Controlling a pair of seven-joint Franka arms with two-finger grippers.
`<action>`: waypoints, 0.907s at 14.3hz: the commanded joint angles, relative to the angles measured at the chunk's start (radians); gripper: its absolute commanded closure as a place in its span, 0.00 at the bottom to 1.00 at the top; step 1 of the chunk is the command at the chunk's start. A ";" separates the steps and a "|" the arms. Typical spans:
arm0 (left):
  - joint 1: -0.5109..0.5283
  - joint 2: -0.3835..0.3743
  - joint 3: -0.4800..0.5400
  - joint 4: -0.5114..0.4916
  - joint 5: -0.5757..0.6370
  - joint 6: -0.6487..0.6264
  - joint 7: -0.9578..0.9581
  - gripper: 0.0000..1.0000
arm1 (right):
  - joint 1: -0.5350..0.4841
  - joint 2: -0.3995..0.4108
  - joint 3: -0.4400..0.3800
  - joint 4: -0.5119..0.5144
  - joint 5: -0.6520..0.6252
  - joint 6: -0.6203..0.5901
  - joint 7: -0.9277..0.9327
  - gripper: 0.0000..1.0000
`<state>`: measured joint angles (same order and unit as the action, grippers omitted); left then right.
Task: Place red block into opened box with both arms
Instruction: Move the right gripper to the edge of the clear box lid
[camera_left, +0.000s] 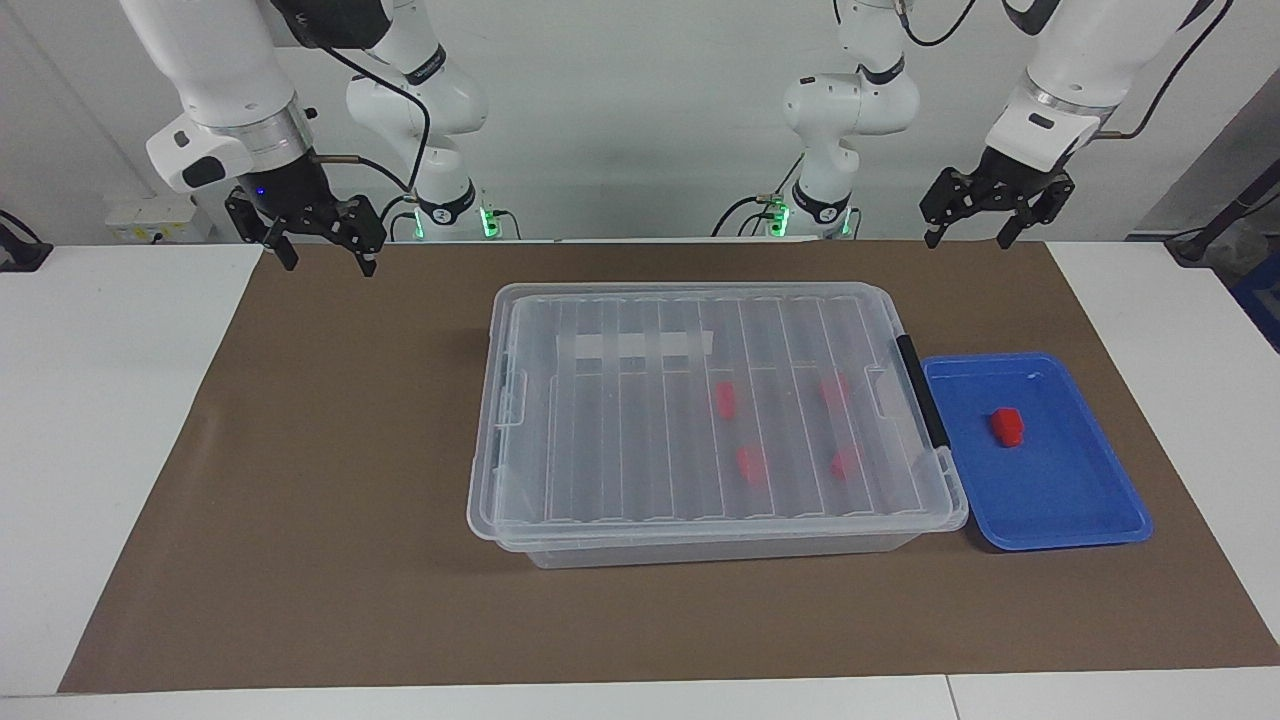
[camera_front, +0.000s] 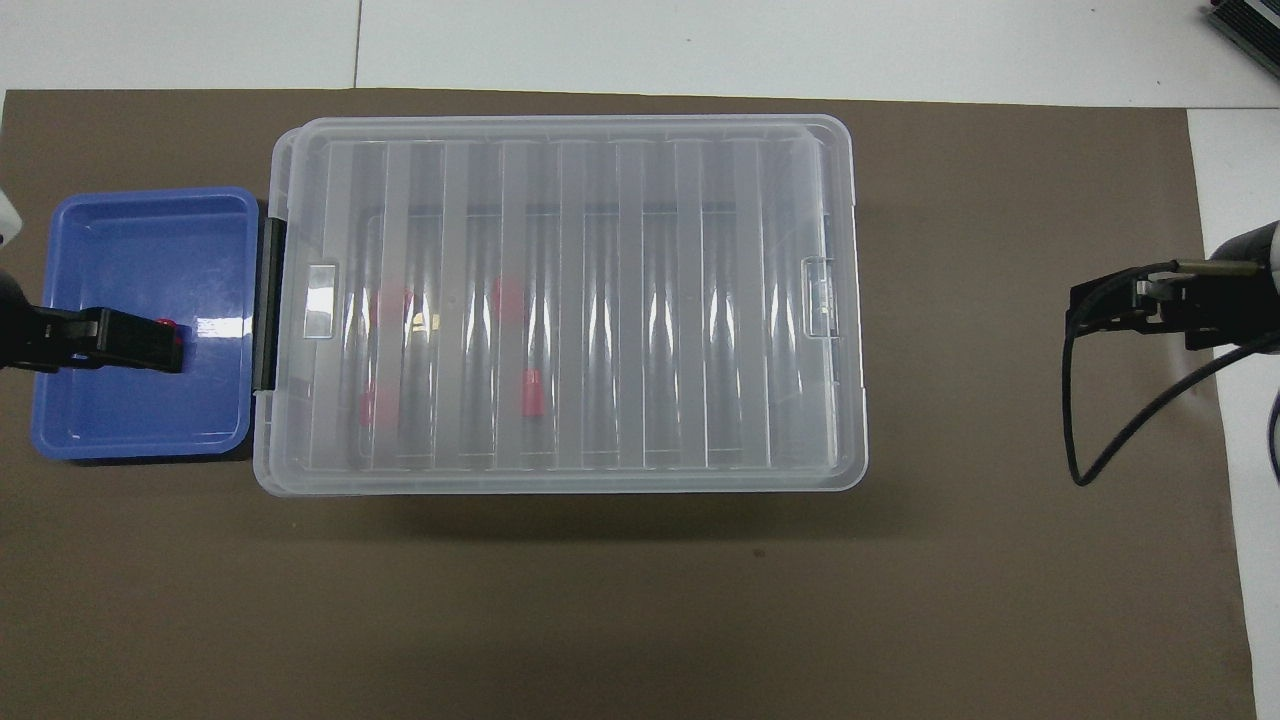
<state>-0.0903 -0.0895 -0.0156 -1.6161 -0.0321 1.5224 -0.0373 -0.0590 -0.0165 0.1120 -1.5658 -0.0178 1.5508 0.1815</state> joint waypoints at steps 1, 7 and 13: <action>0.006 -0.018 -0.003 -0.018 0.009 -0.007 0.002 0.00 | -0.009 -0.017 0.005 -0.014 0.010 -0.008 0.012 0.00; 0.006 -0.018 -0.003 -0.018 0.009 -0.007 0.001 0.00 | -0.009 -0.022 0.006 -0.013 0.018 -0.012 0.007 0.00; 0.006 -0.018 -0.003 -0.018 0.009 -0.008 0.001 0.00 | 0.010 -0.049 0.015 -0.042 0.018 0.033 -0.001 0.00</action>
<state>-0.0902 -0.0895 -0.0156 -1.6161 -0.0321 1.5220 -0.0373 -0.0437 -0.0429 0.1228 -1.5686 -0.0162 1.5326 0.1815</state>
